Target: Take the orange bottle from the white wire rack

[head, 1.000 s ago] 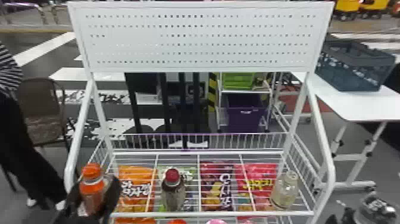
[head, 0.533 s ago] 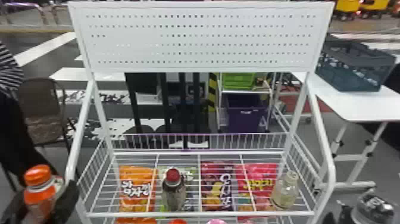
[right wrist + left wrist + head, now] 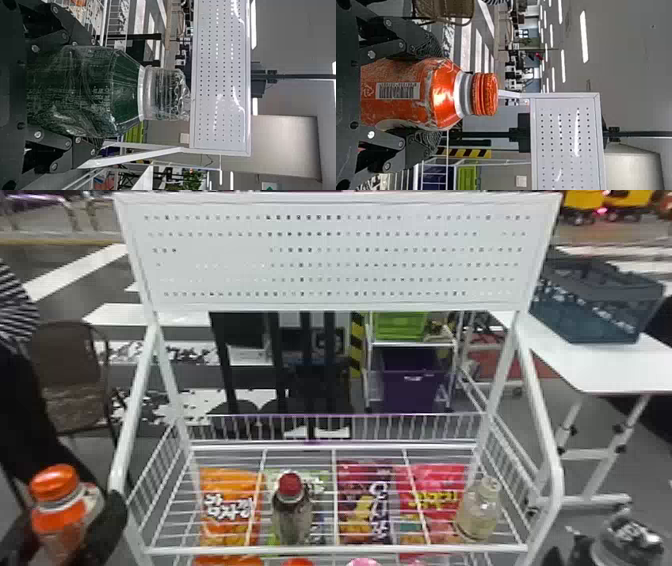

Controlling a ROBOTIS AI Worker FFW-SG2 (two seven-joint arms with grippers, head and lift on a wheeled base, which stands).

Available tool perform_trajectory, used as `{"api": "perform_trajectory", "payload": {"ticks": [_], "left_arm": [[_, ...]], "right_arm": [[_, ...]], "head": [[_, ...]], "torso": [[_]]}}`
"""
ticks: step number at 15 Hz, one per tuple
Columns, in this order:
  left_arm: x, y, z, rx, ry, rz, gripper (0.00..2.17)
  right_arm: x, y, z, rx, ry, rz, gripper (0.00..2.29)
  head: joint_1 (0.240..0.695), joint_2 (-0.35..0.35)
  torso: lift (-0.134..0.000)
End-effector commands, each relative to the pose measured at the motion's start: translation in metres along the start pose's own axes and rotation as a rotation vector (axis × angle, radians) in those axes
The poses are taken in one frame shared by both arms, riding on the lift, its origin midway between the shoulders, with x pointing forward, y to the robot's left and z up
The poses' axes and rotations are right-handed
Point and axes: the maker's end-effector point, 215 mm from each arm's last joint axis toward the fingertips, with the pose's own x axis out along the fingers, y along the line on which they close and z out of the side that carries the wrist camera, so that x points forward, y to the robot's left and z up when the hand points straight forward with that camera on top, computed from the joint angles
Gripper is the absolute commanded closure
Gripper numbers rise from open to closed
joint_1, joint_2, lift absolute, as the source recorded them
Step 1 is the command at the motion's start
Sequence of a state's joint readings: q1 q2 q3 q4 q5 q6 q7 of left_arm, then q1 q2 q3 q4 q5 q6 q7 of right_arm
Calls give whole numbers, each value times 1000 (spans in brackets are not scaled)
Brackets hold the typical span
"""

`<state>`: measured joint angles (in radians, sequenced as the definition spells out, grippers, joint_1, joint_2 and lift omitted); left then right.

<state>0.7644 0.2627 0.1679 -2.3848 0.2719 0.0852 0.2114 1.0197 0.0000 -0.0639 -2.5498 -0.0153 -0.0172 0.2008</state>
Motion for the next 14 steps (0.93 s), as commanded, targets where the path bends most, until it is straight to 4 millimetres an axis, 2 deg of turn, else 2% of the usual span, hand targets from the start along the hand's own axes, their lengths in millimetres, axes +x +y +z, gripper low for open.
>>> {"api": "perform_trajectory", "payload": {"ticks": [1,10,14], "left_arm": [[0,0,-2,0,4,1,2145],[-2,-3,-4,-2,15,-1,2145],[-3,-5,2,-4,4,-4,2145]], "right_arm": [[0,0,0,2,0,-1,1035],[2,-1,4,-3,-8,-2,1035],[3,-1,5,-3,-15,-1,1035]], "head": [[499,0],[499,0],[499,0]], "torso": [[0],[0],[0]]}}
